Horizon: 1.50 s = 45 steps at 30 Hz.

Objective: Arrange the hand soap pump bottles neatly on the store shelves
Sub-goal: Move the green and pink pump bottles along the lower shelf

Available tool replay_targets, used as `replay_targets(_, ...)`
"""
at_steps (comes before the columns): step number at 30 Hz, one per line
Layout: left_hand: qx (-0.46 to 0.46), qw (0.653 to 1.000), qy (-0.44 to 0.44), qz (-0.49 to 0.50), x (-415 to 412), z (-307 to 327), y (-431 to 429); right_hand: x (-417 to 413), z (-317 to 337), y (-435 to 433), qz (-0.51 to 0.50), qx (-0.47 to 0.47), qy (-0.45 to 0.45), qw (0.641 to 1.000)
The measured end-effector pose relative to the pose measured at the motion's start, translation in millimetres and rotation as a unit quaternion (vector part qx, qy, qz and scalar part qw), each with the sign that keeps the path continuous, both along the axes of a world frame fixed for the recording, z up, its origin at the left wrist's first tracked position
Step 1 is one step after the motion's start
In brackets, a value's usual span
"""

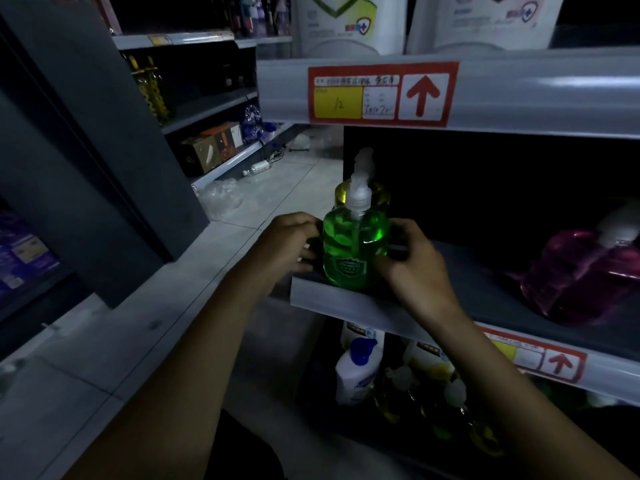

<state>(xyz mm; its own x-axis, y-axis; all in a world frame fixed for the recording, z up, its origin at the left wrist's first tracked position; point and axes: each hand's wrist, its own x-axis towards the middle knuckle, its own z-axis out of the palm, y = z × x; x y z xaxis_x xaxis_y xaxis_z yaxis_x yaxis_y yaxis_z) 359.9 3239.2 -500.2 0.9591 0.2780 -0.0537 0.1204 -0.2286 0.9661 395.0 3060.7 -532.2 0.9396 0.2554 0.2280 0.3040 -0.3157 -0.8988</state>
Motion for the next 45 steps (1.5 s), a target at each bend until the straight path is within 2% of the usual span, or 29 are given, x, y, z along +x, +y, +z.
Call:
replay_targets(2,0.007,1.000,-0.006,-0.011,-4.6,2.1,-0.4,-1.0,1.3,2.0,0.003,-0.040,-0.026,0.999)
replay_targets(7,0.022,0.999,-0.006,0.031,-6.8,4.0,2.2,-4.8,3.5,11.1,0.025,-0.076,-0.044,0.996)
replay_targets(10,0.051,0.997,-0.018,0.050,-5.5,1.8,3.2,2.4,15.4,10.0,-0.008,-0.034,-0.016,0.999)
replay_targets(12,0.075,0.994,-0.059,0.047,-7.7,6.6,-1.5,17.6,27.9,7.0,-0.079,0.015,-0.007,0.997)
replay_targets(14,0.090,0.991,-0.094,0.022,-9.7,8.7,-9.5,34.1,40.5,6.8,-0.098,0.019,0.030,0.995)
replay_targets(17,0.217,0.970,-0.113,0.010,-12.3,6.8,-23.6,51.4,42.6,13.1,-0.033,-0.019,0.118,0.992)
replay_targets(20,0.313,0.940,-0.134,0.038,-9.1,1.2,-24.6,61.5,32.7,22.4,0.017,0.015,0.178,0.984)
replay_targets(24,0.314,0.936,-0.149,0.048,-7.2,0.2,-24.2,64.8,31.1,20.4,0.041,0.021,0.209,0.977)
replay_targets(28,0.319,0.935,-0.149,0.054,-8.7,1.8,-26.6,64.4,39.5,19.7,0.061,-0.078,0.155,0.983)
replay_targets(34,0.327,0.932,-0.146,0.051,-11.2,-3.2,-29.4,64.1,45.5,8.7,0.041,-0.038,0.181,0.982)
replay_targets(37,0.324,0.928,-0.146,0.112,-12.9,-3.1,-39.8,61.8,42.2,3.1,-0.030,-0.014,0.150,0.988)
replay_targets(38,0.327,0.917,-0.173,0.148,-15.8,-1.5,-46.2,58.6,40.7,0.4,-0.045,-0.031,0.127,0.990)
replay_targets(40,0.351,0.882,-0.256,0.182,-23.7,1.5,-65.0,48.0,35.8,-7.5,-0.106,0.028,0.052,0.993)
replay_targets(42,0.363,0.873,-0.290,0.147,-29.9,1.0,-85.8,32.9,32.8,-19.9,-0.120,0.045,-0.054,0.990)
replay_targets(45,0.332,0.900,-0.276,0.052,-33.1,-4.2,-109.7,3.7,40.8,-44.8,-0.075,0.093,-0.131,0.984)
